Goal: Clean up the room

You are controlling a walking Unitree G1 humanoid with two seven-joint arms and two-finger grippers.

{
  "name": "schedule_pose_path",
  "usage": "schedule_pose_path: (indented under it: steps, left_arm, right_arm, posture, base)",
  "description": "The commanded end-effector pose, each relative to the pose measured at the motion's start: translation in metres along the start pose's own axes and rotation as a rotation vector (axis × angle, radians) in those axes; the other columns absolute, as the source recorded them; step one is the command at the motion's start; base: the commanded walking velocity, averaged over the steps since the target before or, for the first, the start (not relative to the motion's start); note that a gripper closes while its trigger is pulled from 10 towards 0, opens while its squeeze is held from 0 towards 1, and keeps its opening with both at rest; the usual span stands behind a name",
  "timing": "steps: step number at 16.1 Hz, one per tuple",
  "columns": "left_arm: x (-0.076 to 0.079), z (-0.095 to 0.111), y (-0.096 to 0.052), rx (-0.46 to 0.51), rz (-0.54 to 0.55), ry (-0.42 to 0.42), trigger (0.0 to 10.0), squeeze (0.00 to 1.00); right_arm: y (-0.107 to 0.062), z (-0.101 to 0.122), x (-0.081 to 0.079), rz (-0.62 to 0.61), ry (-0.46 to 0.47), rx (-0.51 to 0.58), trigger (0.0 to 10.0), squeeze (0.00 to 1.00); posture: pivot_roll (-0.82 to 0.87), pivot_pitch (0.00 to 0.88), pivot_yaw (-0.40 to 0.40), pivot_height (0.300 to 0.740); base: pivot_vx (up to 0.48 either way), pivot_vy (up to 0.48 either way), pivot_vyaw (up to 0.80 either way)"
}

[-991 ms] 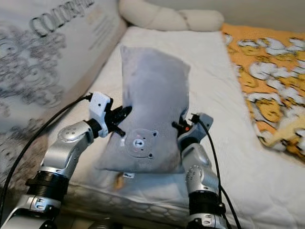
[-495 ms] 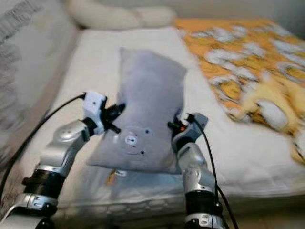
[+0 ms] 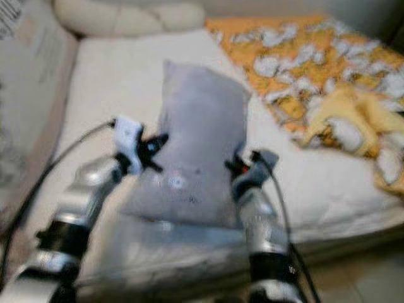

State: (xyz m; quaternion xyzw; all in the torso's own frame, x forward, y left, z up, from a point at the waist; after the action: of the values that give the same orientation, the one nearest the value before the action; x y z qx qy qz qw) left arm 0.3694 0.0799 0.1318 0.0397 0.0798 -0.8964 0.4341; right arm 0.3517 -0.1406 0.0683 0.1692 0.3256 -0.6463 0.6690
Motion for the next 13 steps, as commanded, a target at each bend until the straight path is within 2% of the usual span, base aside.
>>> schedule_pose_path:
  steps: [1,6,11,13]
  left_arm:
    - [-0.0033,0.0074,-0.0001,0.023,0.002,0.023,10.0,0.00]
    - [-0.0053,0.0072,-0.0011,0.021,0.011,0.026,10.0,0.00]
    - [-0.0102,0.0078,0.0001,0.020,0.058,0.036,10.0,0.00]
    - [-0.0113,0.0090,-0.0001,0.027,0.064,0.034,10.0,0.00]
  right_arm:
    - [0.0036,0.0066,-0.0126,0.044,-0.012,0.015,10.0,0.00]
    - [0.0078,0.0109,-0.0084,0.053,-0.052,-0.010,10.0,0.00]
    - [0.0106,0.0073,-0.0071,0.058,-0.094,-0.053,10.0,0.00]
    - [0.0109,0.0070,-0.0073,0.062,-0.083,-0.052,10.0,0.00]
  posture:
    - [0.03,0.000,0.001,0.740]
    - [0.04,0.000,-0.007,0.740]
    - [0.04,0.000,-0.017,0.740]
    - [0.05,0.000,-0.023,0.740]
  base:
    - [0.000,0.281,0.00]
    - [0.000,0.284,0.00]
    - [0.000,0.000,0.00]
    - [0.000,0.000,0.00]
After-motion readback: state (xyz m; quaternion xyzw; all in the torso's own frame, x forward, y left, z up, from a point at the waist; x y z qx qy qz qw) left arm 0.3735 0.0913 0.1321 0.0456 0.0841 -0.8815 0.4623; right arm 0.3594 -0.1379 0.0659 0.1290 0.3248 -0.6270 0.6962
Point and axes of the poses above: a point about 5 cm out from each wrist's last joint towards the gripper, its own y axis pointing out of the wrist towards the gripper, its own z axis along the axis of the wrist's last joint, x = y × z, the point moved 4 cm from there along y, pointing out of the wrist towards the gripper, and after that the axes turned 8 degrees about y, right-handed, at the moved point
